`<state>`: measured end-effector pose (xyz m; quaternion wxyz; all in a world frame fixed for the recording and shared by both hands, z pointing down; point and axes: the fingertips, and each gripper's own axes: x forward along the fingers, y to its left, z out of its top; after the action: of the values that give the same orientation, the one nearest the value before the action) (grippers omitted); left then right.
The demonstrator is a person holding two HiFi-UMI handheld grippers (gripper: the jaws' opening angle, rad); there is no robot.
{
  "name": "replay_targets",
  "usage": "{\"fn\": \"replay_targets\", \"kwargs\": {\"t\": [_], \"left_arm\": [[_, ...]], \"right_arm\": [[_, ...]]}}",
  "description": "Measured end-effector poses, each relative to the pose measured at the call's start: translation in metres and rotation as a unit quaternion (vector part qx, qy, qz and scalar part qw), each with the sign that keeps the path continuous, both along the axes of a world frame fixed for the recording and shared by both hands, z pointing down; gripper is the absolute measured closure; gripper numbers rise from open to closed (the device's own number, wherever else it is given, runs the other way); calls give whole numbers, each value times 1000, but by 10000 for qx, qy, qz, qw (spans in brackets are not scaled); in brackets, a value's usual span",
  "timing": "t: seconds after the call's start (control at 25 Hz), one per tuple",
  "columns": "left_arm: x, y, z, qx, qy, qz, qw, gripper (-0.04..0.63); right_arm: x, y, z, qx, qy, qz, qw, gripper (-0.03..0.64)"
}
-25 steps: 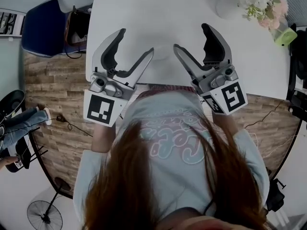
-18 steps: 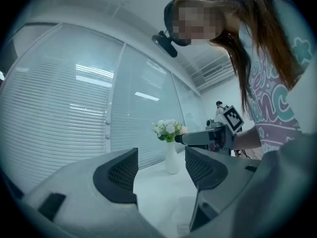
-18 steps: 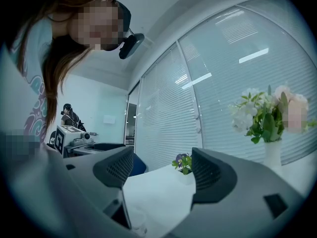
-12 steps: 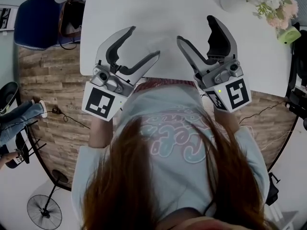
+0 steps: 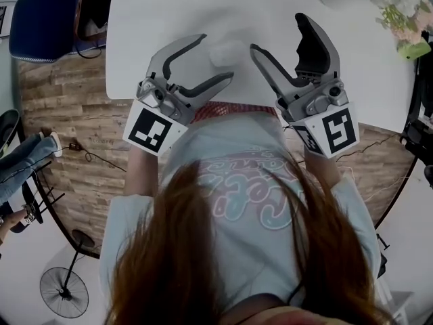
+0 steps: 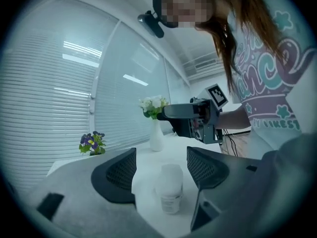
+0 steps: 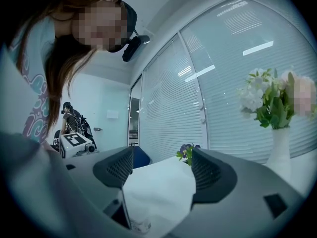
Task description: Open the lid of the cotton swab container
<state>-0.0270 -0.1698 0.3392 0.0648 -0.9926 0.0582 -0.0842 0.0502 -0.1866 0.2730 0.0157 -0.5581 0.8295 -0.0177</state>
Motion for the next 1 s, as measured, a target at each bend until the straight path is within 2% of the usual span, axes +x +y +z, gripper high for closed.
{"fn": "replay_targets", "kwargs": {"t": [0.16,0.48,1.0], "left_arm": [[5,0,18,-33,-132,109,9998,305],[14,-11,46,-381,-283,95,9988,302],[21,-5,86,-337,-1286,459,9901,302]], "right_arm": [[-1,0,5,-39,-31,3,10000,265],[-3,1,11,-136,-38,-59,9999,265],[3,6,5,-63,-51,123,9999,265]]}}
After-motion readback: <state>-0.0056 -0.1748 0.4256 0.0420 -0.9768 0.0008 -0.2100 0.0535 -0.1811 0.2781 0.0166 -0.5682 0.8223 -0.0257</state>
